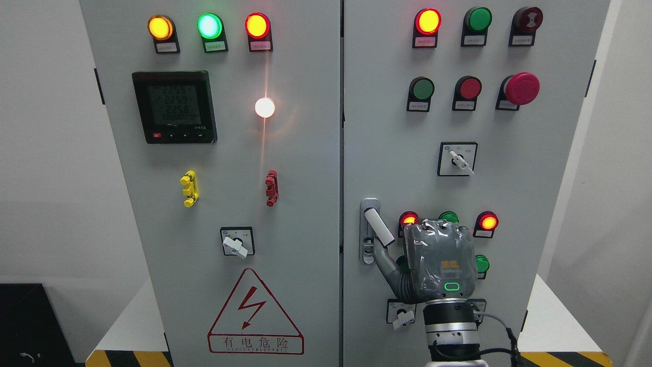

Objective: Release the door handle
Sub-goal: 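Rotate the handle lever outward from the door with the right hand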

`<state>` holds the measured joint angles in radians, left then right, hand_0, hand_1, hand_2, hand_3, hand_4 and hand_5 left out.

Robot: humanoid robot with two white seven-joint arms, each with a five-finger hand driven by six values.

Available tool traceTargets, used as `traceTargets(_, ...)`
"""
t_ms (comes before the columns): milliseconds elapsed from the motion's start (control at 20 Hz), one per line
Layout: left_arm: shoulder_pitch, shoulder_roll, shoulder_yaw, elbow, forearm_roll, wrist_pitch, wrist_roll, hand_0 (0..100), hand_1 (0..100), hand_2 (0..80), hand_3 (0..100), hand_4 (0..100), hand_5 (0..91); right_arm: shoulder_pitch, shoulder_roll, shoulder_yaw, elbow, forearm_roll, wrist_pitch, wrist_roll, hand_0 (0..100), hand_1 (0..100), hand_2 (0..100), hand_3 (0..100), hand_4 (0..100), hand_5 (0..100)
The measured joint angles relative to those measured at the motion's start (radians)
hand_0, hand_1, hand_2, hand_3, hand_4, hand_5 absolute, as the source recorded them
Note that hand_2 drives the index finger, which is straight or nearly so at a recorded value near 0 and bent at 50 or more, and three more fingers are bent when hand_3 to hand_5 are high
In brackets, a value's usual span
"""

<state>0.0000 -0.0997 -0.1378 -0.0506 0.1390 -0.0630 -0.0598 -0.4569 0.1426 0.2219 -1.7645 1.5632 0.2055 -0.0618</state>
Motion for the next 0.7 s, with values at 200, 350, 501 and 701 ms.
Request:
traceTargets(200,0.000,0.000,0.000,0.000,0.000,0.000,0.000,12,56,0.0,0,0,0.0,0.000,0.000,-0.002,-0.002,0.000,0.000,0.000,50,33,99,100,100,100)
traceTargets(350,0.000,0.000,0.000,0.000,0.000,0.000,0.000,12,56,0.0,0,0,0.0,0.000,0.000,-0.003,-0.003,0.000,0.000,0.000,50,33,99,100,100,100)
traceTargets(501,0.000,0.000,0.000,0.000,0.000,0.000,0.000,12,56,0.0,0,0,0.0,0.000,0.000,-0.004,-0.004,-0.001,-0.001,0.000,50,33,99,100,100,100)
traceTargets(701,0.000,0.000,0.000,0.000,0.000,0.000,0.000,12,56,0.0,0,0,0.0,0.000,0.000,-0.007,-0.005,-0.001,-0.001,0.000,50,33,99,100,100,100)
